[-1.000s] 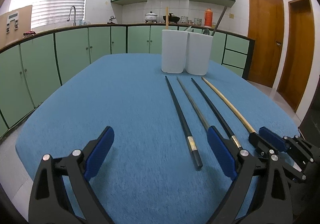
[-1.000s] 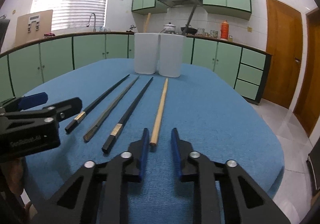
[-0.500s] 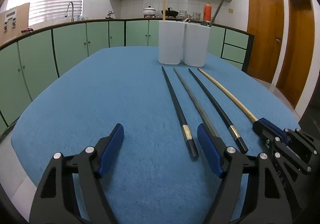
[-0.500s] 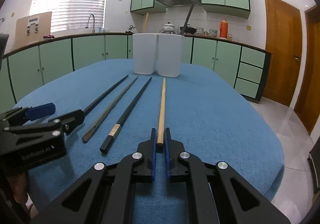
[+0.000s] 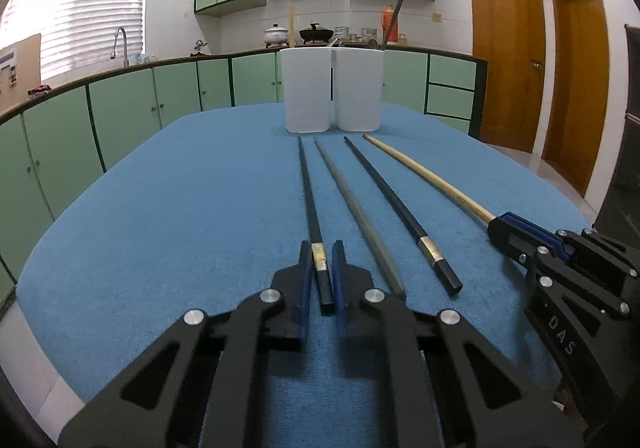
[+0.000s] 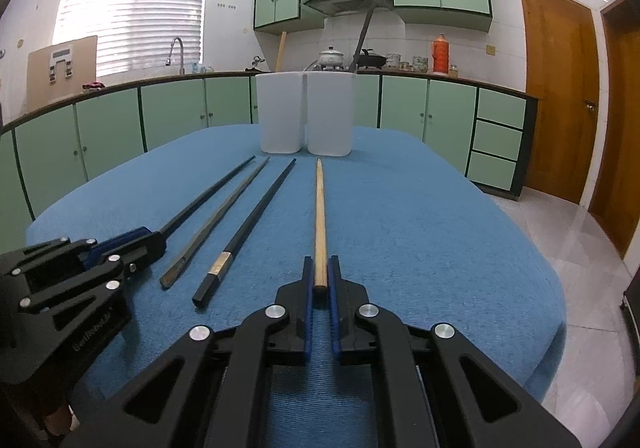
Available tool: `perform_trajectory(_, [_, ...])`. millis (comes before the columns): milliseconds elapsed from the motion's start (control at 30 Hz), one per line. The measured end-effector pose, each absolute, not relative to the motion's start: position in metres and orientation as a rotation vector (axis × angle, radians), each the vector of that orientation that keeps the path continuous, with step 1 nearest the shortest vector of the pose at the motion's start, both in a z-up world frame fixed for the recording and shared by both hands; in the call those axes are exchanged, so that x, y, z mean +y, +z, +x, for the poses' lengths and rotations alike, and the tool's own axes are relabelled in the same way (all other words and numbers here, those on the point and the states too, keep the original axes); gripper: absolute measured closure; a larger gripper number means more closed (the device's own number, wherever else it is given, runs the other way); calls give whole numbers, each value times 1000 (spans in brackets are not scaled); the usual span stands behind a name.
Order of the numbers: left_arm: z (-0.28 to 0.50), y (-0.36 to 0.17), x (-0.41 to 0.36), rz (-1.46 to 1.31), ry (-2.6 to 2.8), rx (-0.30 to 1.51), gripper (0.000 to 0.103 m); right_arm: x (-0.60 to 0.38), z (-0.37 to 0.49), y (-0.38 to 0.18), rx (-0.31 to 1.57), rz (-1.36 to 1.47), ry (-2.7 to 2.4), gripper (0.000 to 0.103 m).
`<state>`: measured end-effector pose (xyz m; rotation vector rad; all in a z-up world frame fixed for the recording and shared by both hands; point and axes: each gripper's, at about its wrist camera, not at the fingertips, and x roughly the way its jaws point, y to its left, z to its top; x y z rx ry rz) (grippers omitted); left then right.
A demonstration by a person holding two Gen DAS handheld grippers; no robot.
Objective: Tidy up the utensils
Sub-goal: 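Carry both chopsticks over the white holder and lower them into it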
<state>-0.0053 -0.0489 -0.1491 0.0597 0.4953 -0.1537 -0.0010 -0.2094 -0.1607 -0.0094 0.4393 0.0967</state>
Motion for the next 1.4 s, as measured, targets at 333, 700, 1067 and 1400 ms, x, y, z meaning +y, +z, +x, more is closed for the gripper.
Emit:
perform_trajectory(333, [-14,-125,-44,54,-165,433,97,-214,-9,-137,356,-27,83,96])
perform_trajectory(700, [-14,-55,-38,69,-163,270,97,-231,-8,-64,219,-46,91,96])
perform_trajectory(1067, [16,6,-36,16,-231,241,97,-245,29,9,245,64,197,96])
perform_trajectory(1400, [41,36,-30,-15,-263,234,97,-236,56,54,227,34,251,96])
